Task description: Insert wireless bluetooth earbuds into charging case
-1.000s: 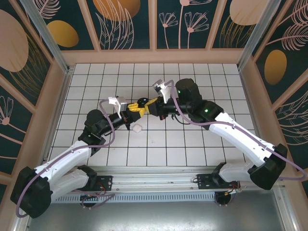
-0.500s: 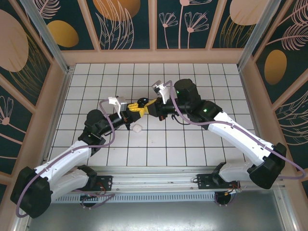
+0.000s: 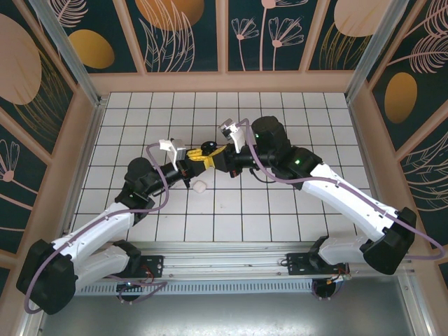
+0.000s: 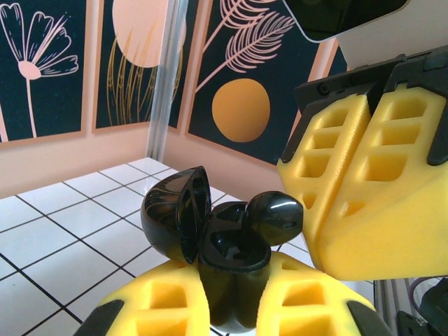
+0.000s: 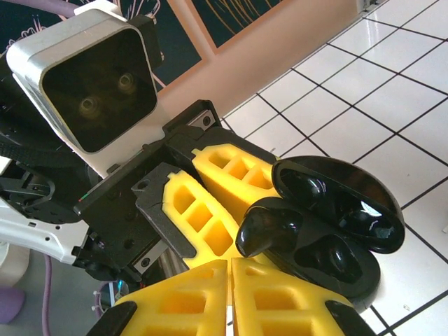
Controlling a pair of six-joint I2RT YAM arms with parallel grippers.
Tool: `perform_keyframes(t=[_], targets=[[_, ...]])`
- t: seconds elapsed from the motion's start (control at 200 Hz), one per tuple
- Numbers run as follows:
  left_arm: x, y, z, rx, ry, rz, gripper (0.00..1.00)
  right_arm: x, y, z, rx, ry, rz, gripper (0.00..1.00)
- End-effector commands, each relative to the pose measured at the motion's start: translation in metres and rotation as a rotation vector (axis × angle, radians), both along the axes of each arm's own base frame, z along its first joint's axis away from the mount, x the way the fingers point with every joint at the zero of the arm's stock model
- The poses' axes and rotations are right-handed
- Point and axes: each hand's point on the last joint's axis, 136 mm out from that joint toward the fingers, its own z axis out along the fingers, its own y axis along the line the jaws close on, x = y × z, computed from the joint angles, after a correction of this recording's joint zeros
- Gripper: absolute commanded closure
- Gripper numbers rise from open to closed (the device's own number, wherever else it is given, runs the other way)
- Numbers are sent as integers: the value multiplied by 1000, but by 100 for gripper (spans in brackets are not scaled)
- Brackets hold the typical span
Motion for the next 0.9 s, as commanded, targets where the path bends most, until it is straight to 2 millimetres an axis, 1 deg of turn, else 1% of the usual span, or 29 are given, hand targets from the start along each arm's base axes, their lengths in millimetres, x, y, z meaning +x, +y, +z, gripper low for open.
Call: perform_keyframes(t=[0.0, 0.12, 0.25, 0.34, 0.42, 0.53, 0.596, 0.661, 0.826, 0.896], targets=[[-3, -4, 17, -21, -44, -25, 100, -5, 6, 7, 37, 2, 29, 89], [-2, -5, 15, -16, -42, -25, 100, -8, 9, 12, 53, 4, 44, 89], [-2, -5, 13, -9, -44, -25, 100, -10, 6, 18, 55, 0, 48, 89], [-3, -4, 12, -5, -50, -23, 100, -12, -1, 23, 43, -7, 42, 89], [-5, -4, 11, 2, -57, -32, 100, -13, -11, 32, 48, -17, 33, 89], [-10, -5, 11, 6, -69, -58, 100, -8, -27, 43, 58, -27, 9, 89], [-12, -6, 13, 6, -73, -72, 100, -3, -35, 41, 46, -25, -10, 89], [-14, -7, 13, 5, -73, -83, 100, 1, -36, 37, 26, -22, -22, 89], [-14, -9, 13, 5, -65, -94, 100, 7, -28, 24, -21, -8, -36, 91], [-14, -10, 14, 4, -63, -101, 100, 8, -23, 22, -42, -18, -44, 92]])
